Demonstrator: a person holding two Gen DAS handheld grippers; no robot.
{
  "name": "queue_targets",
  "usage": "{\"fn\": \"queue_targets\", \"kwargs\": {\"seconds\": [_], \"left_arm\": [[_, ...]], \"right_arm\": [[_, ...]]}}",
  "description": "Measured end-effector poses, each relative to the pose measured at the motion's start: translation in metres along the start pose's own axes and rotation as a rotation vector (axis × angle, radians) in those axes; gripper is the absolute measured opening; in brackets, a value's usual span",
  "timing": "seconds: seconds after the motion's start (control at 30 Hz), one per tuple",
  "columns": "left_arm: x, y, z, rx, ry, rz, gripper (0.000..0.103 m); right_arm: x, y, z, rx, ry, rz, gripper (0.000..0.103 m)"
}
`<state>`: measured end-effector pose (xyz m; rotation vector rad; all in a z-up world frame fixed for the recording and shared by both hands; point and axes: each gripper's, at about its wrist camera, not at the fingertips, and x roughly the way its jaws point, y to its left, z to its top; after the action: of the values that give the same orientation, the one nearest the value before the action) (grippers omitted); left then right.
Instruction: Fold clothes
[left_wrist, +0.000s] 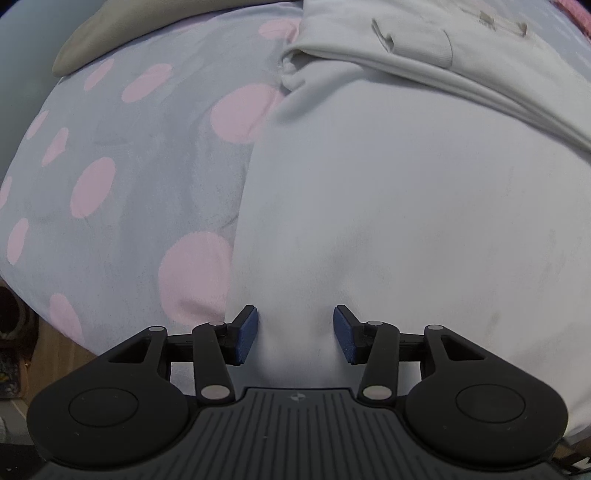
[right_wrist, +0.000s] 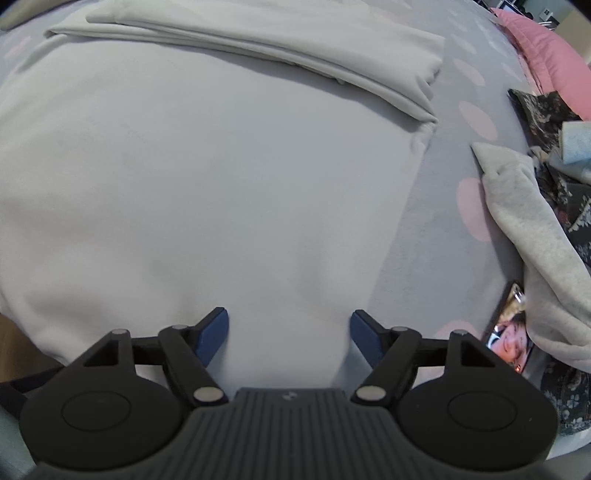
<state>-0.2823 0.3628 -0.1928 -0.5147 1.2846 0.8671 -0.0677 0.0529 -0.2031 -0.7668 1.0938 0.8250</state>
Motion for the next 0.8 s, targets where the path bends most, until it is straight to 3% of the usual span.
{"fn": "queue_targets", "kwargs": {"seconds": [0.17,0.47,0.8], "left_arm": [[0.005,0.005,0.0,-0.01,0.003,-0.004,0.049],[-0.001,0.024,-0.001,-0.073,-0.036,-0.062,0.05],[0.011,0.049,0.001,-0.176,-0.004,-0.068,0.054]], "right_arm": [[0.006,-0.019,-0.006,0.094,0.034,0.032,0.086],[0.007,-0.029,-0.01,0.221,0.057,0.171,0.087],[0.013,-0.039,-0.006,0.251,0.07,0.167,0.074]]}}
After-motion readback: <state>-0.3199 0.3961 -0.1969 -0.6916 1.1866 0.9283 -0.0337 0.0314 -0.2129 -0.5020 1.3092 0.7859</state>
